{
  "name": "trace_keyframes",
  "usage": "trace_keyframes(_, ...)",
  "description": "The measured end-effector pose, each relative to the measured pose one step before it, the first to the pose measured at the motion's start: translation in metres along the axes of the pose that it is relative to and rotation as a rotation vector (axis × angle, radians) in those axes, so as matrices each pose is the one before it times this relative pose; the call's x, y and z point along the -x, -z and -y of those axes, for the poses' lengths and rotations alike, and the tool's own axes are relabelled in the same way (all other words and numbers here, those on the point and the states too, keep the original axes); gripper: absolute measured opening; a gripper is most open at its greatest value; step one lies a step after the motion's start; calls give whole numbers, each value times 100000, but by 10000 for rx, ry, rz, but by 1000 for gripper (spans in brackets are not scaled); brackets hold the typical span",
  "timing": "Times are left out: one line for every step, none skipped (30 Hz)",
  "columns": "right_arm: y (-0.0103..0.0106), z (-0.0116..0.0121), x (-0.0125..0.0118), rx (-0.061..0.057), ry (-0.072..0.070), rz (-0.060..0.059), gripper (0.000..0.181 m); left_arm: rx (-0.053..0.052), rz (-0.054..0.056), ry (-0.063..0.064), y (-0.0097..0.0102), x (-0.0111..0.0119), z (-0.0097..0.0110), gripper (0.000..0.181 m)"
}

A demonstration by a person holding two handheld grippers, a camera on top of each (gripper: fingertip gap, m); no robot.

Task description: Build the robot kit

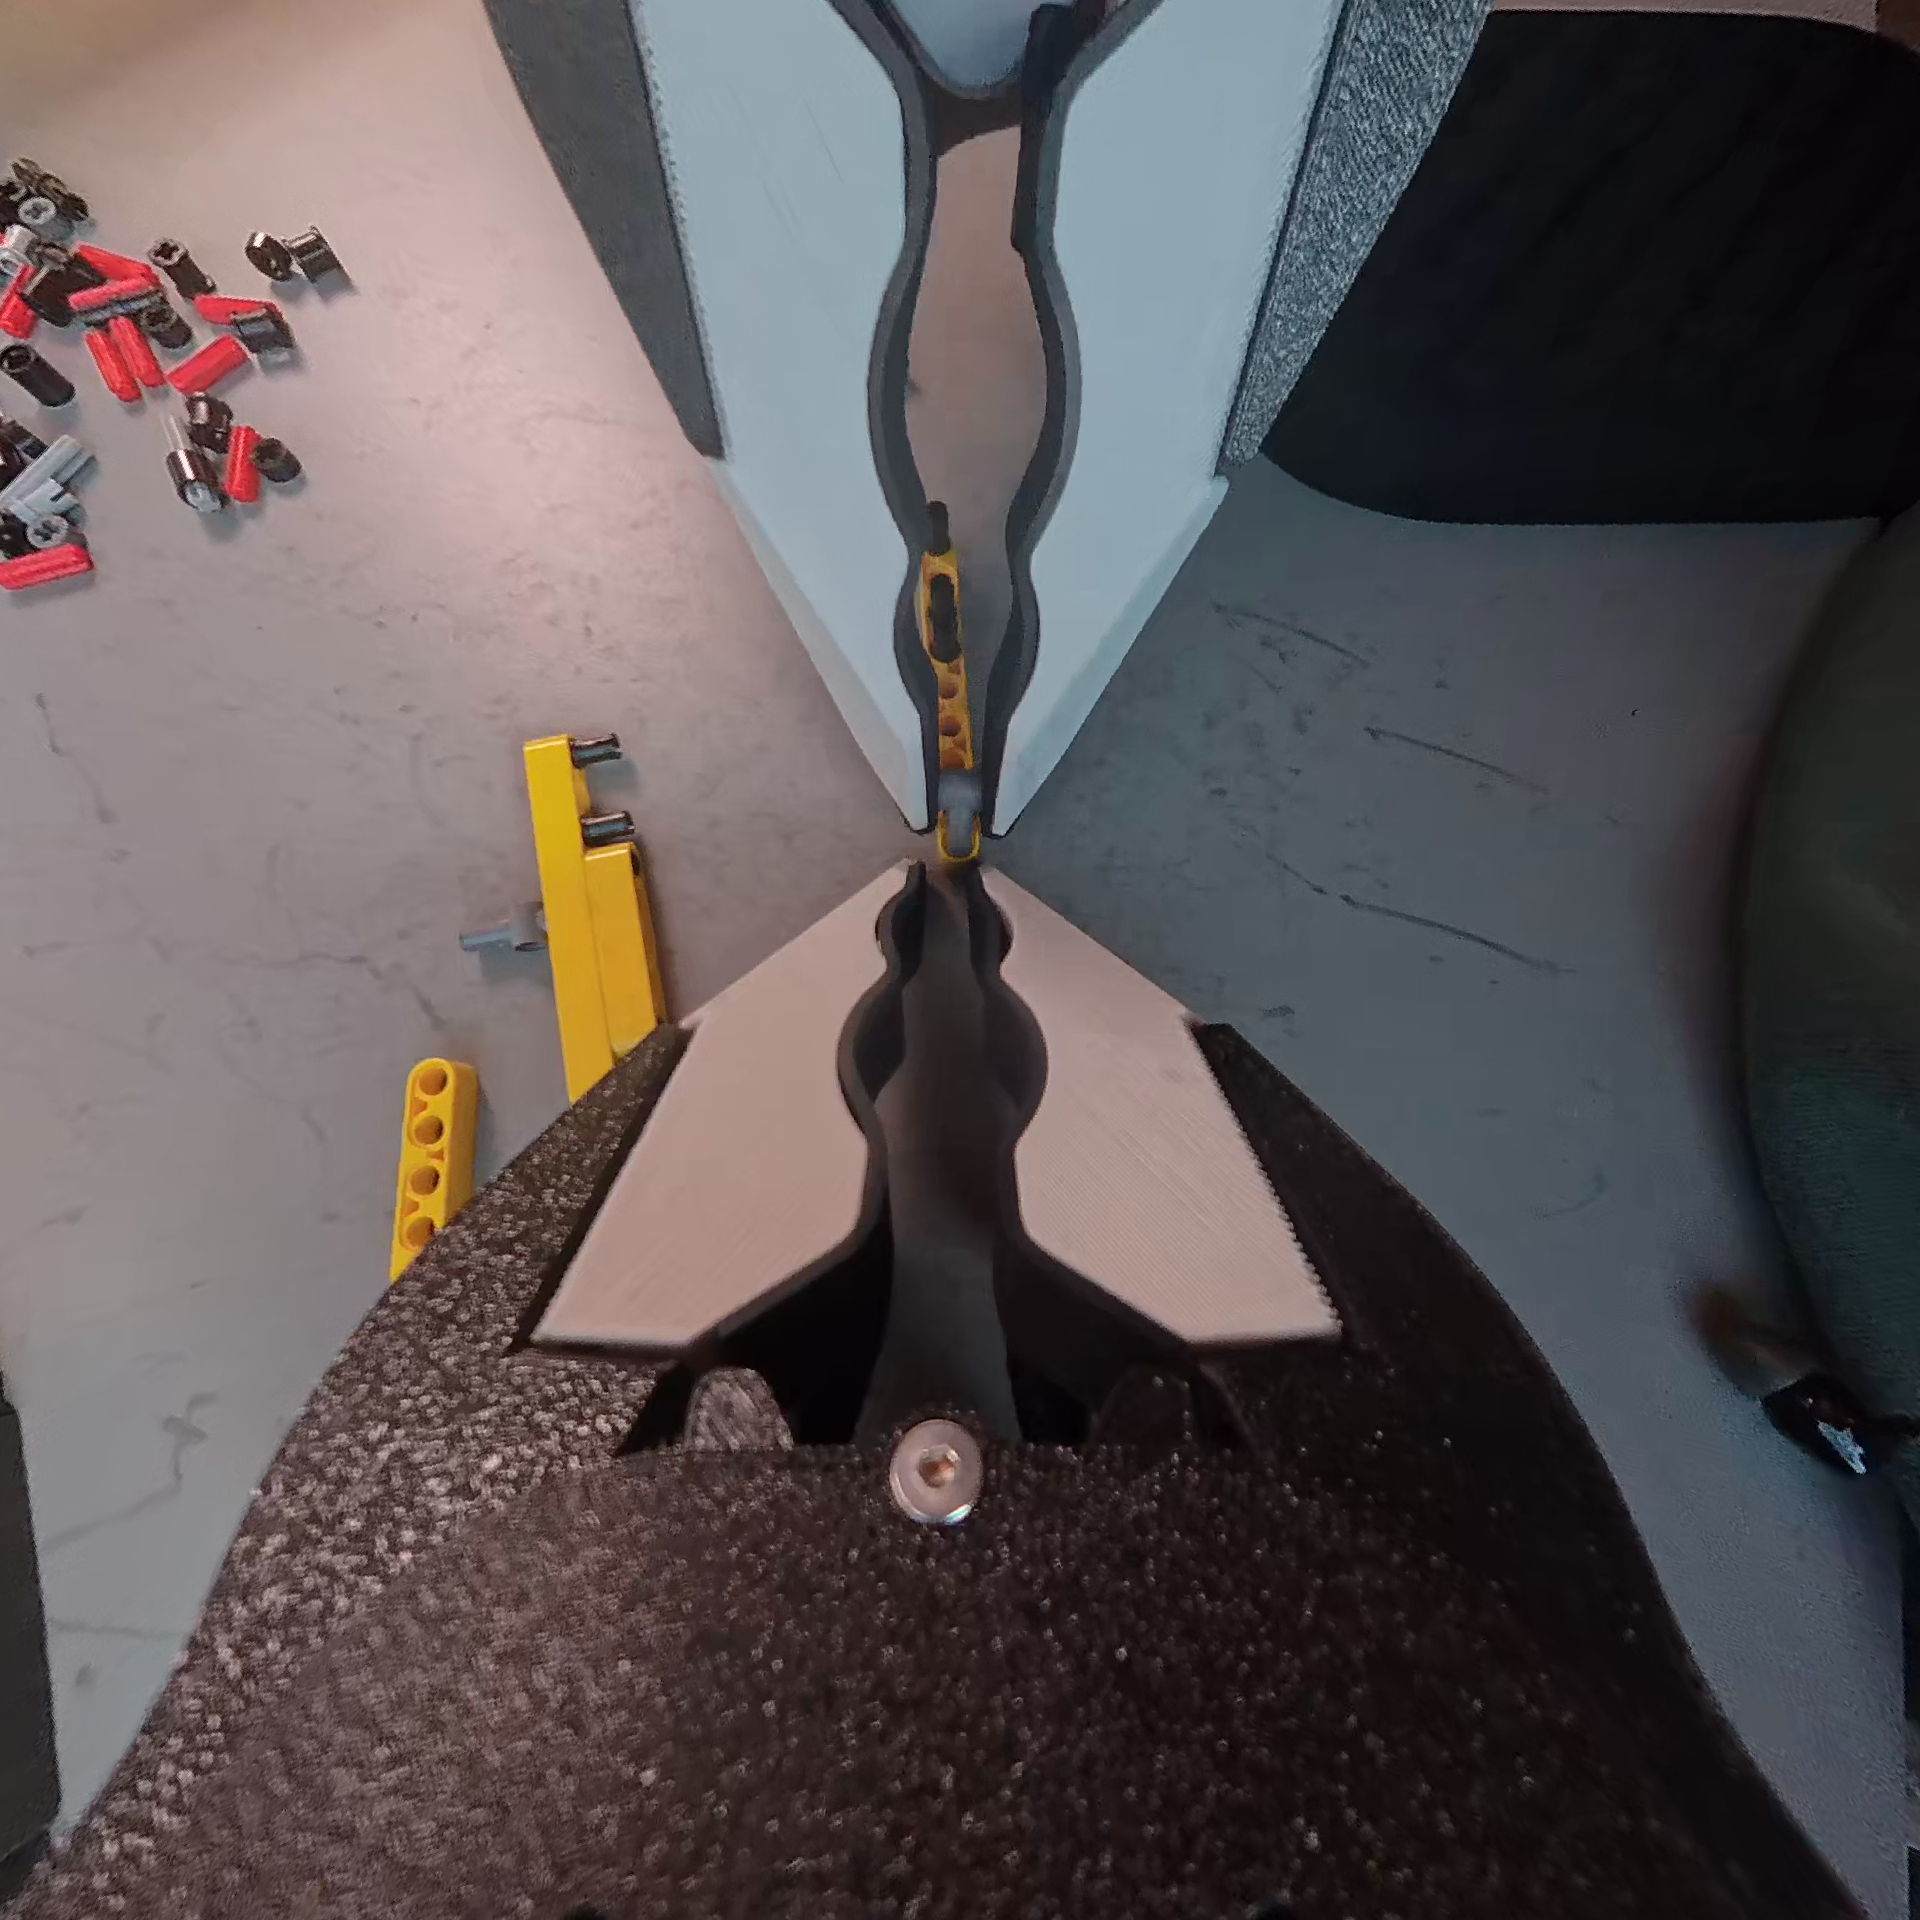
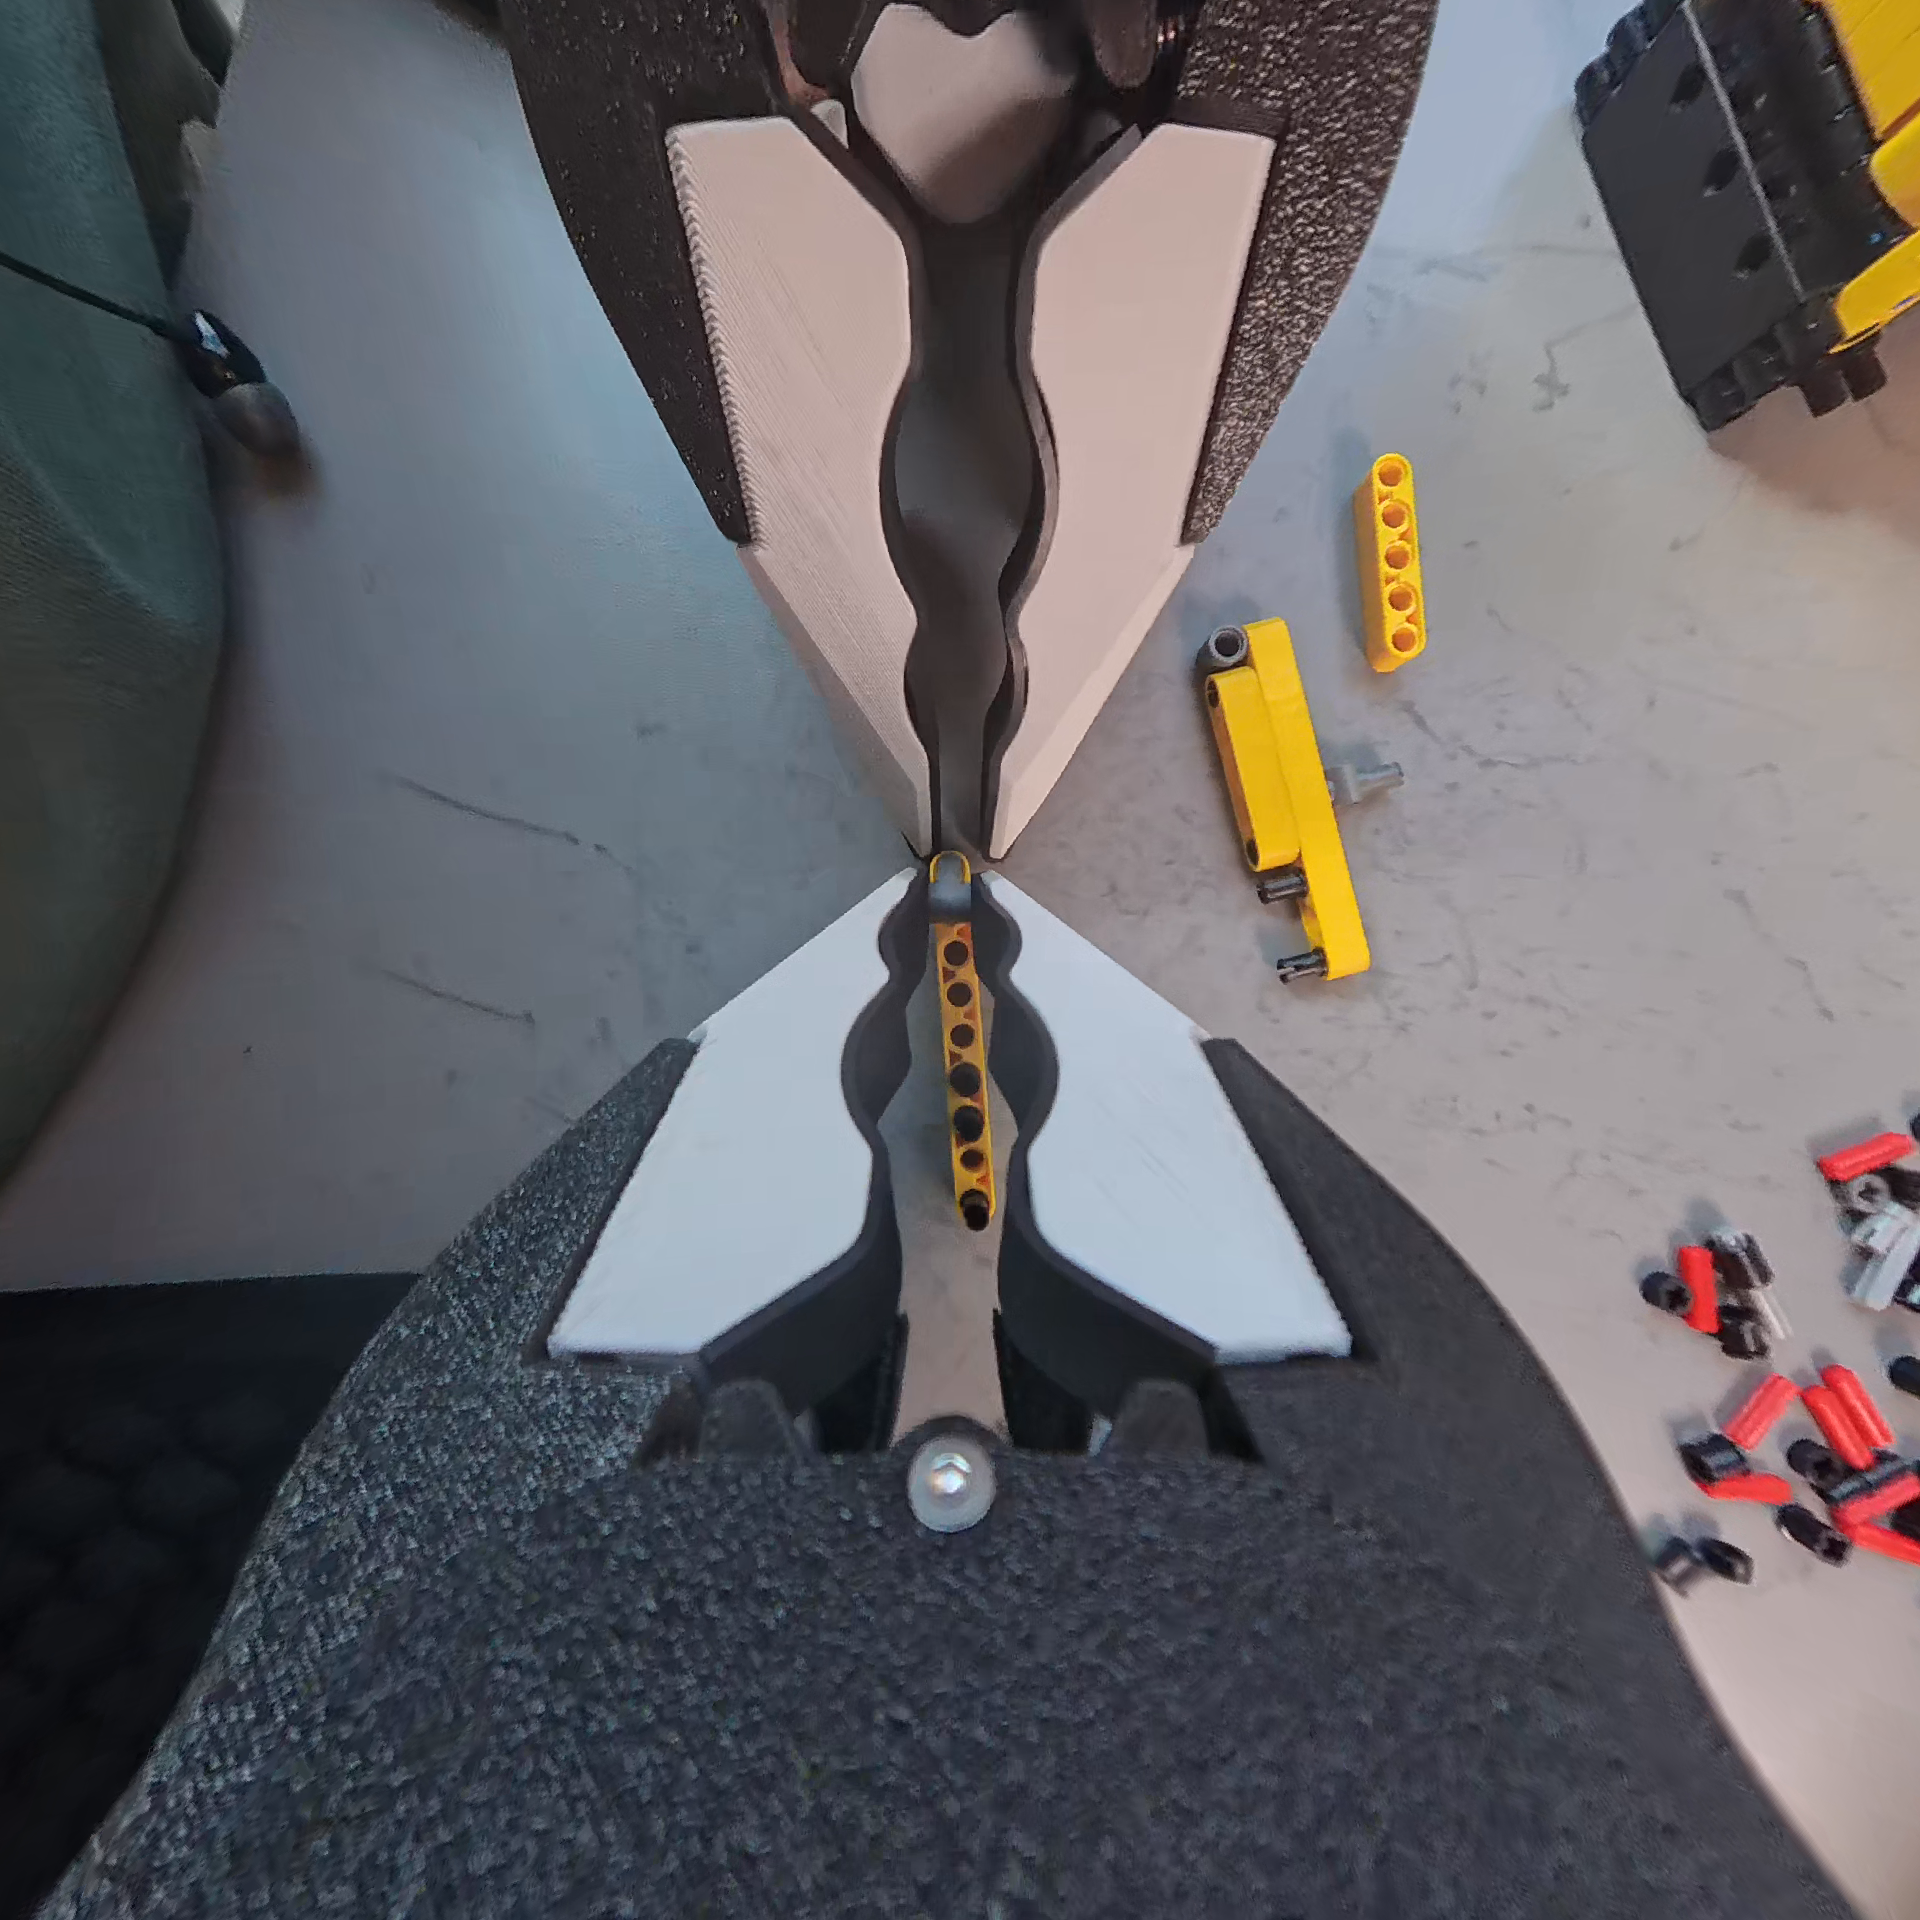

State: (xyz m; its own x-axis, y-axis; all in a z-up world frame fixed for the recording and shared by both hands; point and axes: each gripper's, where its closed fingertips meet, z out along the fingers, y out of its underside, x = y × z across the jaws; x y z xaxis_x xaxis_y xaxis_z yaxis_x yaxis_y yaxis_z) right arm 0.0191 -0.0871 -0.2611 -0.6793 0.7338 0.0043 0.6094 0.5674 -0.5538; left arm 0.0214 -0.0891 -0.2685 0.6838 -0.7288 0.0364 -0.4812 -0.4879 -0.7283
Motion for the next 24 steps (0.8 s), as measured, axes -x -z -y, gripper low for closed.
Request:
trace_keyframes(-12, -15, 1, 226, 122, 18, 7, 0, 6, -8, -1, 0, 0, 7)
trace_keyframes(-11, -11, -6, 180, 70, 52, 7, 0, 5, -7, 0, -2, -1, 7)
trace_keyframes(-8, 0, -3, 143, 52, 62, 7, 0, 2, -4, 6, -9, 8, 7)
trace_keyframes(-7, -12, -1, 136, 99, 44, 7, -1, 0, -2, 0, 2, 1, 7)
trace_keyframes(-12, -1, -9, 160, 108, 18, 7, -1, 6, -11, 5, 2, 9, 7)
trace_keyframes(-6, -6, -13, 192, 87, 8, 7, -1, 14, -22, -7, 0, 6, 7)
trace_keyframes(-7, 10, -28, 206, 104, -8, 7, -1, 14, -24, 4, -7, 9, 6)
trace_keyframes(-23, 12, -31, 204, 66, -2, 7, 0, 0, -21, 3, -21, -4, 6)
trace_keyframes(-12, 2, -41, 190, 73, 10, 7, 1, -18, -25, 1, -42, 11, 5)
trace_keyframes(-8, 2, 5, 161, 103, 33, 7, -1, 1, -24, -2, -11, 1, 5)
trace_keyframes(-3, -12, -2, 120, 97, 39, 7, -1, 5, -7, 1, 5, 13, 5)
trace_keyframes(8, 0, -4, 68, 43, 49, 7, 0, -3, 17, 1, 12, 0, 5)
trace_keyframes(-6, 13, -10, 9, -11, 55, 7, 0, -11, 29, 2, 20, 0, 5)
trace_keyframes(6, -3, -16, -34, -43, 50, 7, -1, -10, 20, 6, 7, -4, 5)
trace_keyframes(10, 7, -10, -69, -57, 31, 7, -1, -5, 6, 0, 3, 2, 5)
trace_keyframes(30, 8, -4, -87, -72, 21, 7, -2, -12, 1, 16, -18, 1, 5)
trace_keyframes(24, 0, 12, -86, -56, 6, 7, 0, -23, 12, 17, -6, -14, 3)
trace_keyframes(61, -30, 51, -82, 11, -5, 7, 0, -36, 29, 84, 24, -61, 0)
trace_keyframes(96, -28, 75, -72, 45, -12, 7, -9, -4, 42, 144, 127, -106, 0)
trace_keyframes(117, 1, 7, -82, 33, -77, 7, -68, -13, 61, 224, 145, -51, 2)
trace_keyframes(150, 123, 16, -139, 24, -78, 7, -204, -131, 70, 311, -51, 170, 4)
trace_keyframes(169, 228, 91, -188, 21, -19, 7, -303, -162, 39, 359, -150, 352, 5)
trace_keyframes(181, 280, -4, -202, 28, -81, 7, -274, -121, 2, 318, -135, 335, 6)
trace_keyframes(177, 227, -96, -152, 38, -130, 7, -190, -140, -44, 218, -214, 230, 7)
